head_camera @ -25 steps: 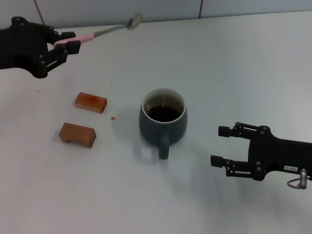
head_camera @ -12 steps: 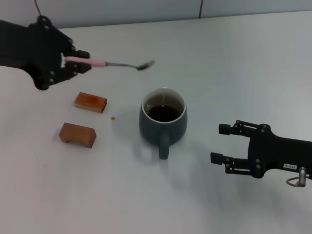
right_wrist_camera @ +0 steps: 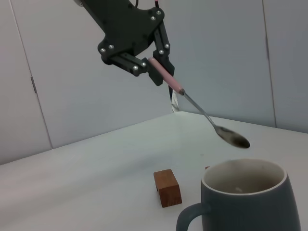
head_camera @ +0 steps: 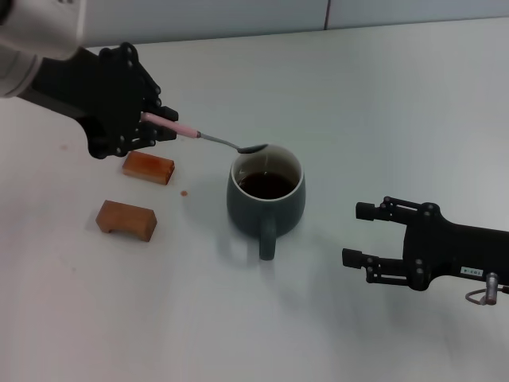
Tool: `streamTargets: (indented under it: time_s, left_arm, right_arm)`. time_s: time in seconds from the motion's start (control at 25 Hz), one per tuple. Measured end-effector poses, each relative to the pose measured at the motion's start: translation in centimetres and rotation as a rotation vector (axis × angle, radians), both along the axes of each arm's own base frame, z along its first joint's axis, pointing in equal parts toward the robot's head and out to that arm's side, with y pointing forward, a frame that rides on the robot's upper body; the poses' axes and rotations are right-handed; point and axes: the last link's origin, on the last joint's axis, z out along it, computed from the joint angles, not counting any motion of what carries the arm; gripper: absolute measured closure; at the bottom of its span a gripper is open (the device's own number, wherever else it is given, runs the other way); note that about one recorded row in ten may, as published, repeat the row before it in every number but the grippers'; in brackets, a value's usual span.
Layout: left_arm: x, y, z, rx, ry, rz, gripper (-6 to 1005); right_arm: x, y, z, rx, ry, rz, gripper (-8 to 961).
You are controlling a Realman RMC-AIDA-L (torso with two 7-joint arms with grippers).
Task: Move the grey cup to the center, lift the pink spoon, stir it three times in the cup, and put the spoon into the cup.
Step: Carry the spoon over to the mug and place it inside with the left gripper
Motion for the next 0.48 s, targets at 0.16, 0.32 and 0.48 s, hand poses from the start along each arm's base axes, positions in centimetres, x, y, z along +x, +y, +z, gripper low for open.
streamTargets:
  time_s: [0.16, 0.32, 0.48]
  left_arm:
    - [1.1, 0.4, -0.8, -0.009, 0.078, -0.039, 867]
    - [1.3, 0.3, -1.7, -0.027, 0.144, -0.063, 867]
    - [2.1, 0.3, -2.4, -0.034, 0.180, -0.088, 867]
  right_arm:
    - [0.0, 0.0, -0.1, -0.003, 0.001, 0.000, 166]
    - [0.0, 0.0, -0.1, -0.005, 0.001, -0.001, 165]
    - [0.0, 0.0, -0.1, -0.005, 0.001, -0.001, 165]
